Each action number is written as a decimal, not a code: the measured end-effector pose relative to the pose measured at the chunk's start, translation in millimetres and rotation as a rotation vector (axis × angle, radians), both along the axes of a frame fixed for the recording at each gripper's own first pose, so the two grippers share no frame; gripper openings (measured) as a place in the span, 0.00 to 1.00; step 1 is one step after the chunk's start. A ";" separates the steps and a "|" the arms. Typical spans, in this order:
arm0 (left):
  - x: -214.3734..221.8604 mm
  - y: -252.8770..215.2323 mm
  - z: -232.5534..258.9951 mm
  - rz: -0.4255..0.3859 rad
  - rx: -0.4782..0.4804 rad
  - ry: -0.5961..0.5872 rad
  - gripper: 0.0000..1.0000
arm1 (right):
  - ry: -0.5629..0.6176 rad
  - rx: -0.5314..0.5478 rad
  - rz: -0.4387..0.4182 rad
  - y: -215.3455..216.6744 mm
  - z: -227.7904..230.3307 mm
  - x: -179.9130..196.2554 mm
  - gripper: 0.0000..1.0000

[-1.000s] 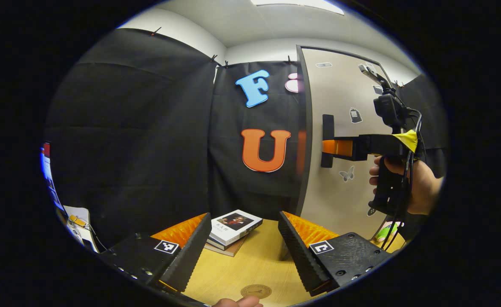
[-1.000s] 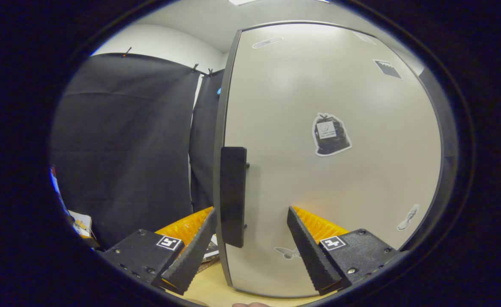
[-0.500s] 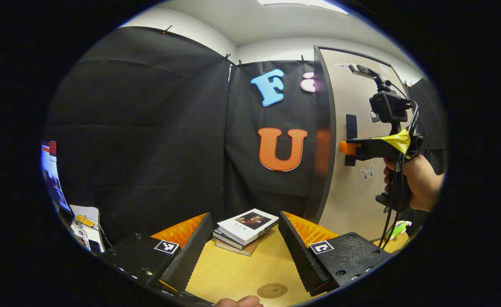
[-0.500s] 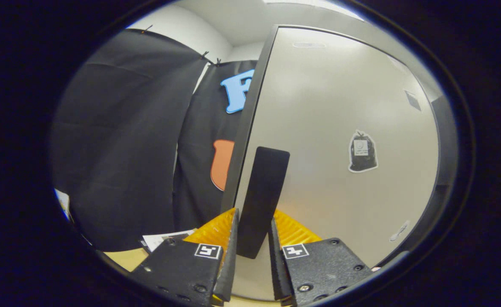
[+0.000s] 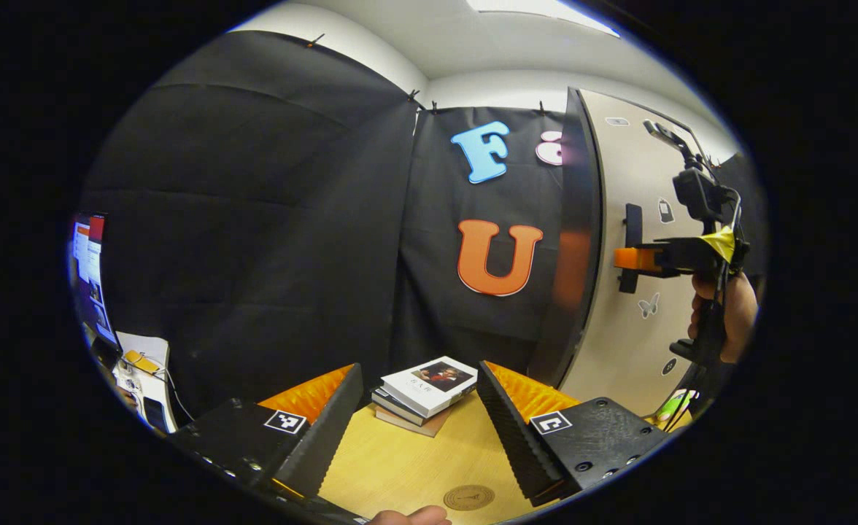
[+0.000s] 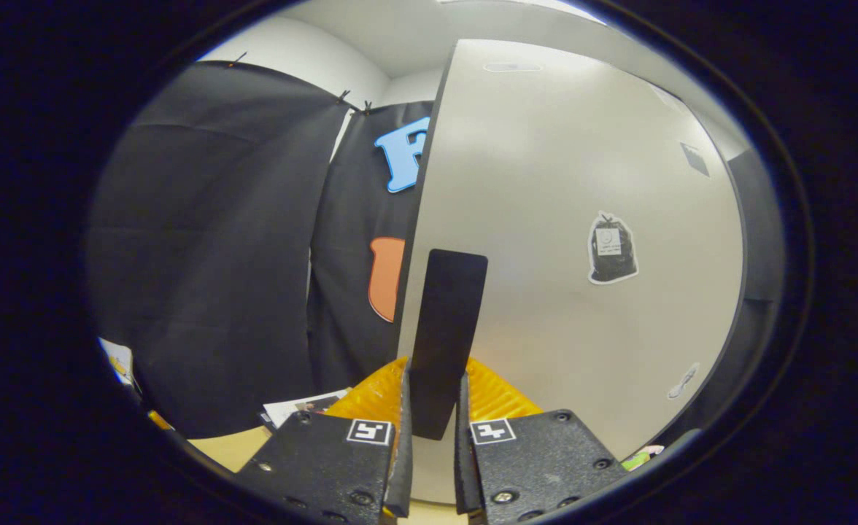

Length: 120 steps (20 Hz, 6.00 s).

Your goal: Open the cabinet door with the right hand, grasp the bottle in the cabinet with the left hand and place it on the coaster, then close the cabinet door with the right hand.

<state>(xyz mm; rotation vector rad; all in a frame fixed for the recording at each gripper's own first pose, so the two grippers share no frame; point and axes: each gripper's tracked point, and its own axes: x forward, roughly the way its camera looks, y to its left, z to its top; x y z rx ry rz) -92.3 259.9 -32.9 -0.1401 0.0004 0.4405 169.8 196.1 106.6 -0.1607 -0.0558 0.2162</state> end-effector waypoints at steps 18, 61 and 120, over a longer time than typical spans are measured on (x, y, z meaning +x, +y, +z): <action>-48.4 4.5 36.5 0.041 0.103 -0.073 0.95 | 0.032 0.109 0.146 1.5 0.9 -2.6 0.12; 64.2 -259.9 0.8 -0.437 0.043 0.024 0.95 | 0.158 0.072 0.500 -126.0 -9.2 -156.7 0.09; 410.6 -305.9 11.0 -0.445 0.169 0.108 0.96 | -0.030 0.374 -0.414 -288.1 -5.3 -220.2 0.96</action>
